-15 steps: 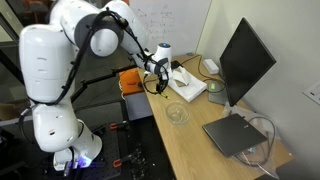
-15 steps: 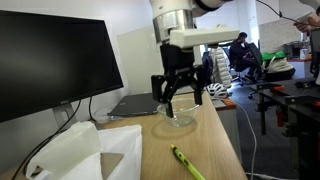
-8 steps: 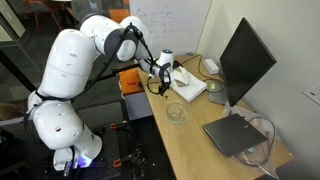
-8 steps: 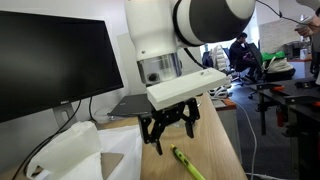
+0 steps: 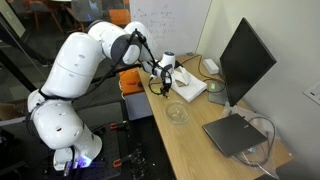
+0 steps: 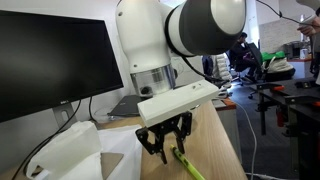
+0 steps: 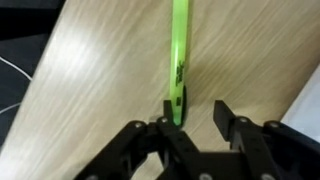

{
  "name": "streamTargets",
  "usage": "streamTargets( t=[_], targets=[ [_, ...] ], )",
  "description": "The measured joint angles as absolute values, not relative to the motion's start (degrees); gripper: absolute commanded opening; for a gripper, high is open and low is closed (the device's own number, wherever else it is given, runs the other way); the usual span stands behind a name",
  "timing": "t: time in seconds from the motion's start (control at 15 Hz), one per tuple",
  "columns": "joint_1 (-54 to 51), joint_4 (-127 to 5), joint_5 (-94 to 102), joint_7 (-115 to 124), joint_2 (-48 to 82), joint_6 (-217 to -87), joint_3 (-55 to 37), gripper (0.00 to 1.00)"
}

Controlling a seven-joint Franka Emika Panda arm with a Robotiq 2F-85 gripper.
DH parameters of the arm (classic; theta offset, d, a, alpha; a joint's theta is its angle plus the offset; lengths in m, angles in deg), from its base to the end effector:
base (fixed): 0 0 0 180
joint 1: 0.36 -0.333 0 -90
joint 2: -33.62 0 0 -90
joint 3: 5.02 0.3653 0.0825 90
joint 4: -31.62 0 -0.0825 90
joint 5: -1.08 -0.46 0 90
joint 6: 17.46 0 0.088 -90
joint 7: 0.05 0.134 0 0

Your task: Put the marker in the bowl

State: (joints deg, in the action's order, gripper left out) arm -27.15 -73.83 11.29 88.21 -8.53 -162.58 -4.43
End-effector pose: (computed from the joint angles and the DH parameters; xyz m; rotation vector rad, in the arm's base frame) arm 0.6261 0.3233 0.0667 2.7402 -1.3518 0.0839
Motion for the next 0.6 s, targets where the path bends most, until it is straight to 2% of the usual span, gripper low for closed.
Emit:
streamTargets(
  t=[0.13, 0.2, 0.33, 0.6],
  targets=[
    [-27.26, -73.85, 11.27, 88.21, -8.6, -162.58, -4.46, 0.05],
    [-27.26, -73.87, 11.25, 88.19, -8.66, -162.57, -4.47, 0.01],
    [-27.28, -73.91, 11.25, 88.16, -8.65, -162.53, -4.57, 0.05],
    [-27.28, -73.95, 11.22, 88.16, -8.61, -162.53, -4.81, 0.05]
  ],
)
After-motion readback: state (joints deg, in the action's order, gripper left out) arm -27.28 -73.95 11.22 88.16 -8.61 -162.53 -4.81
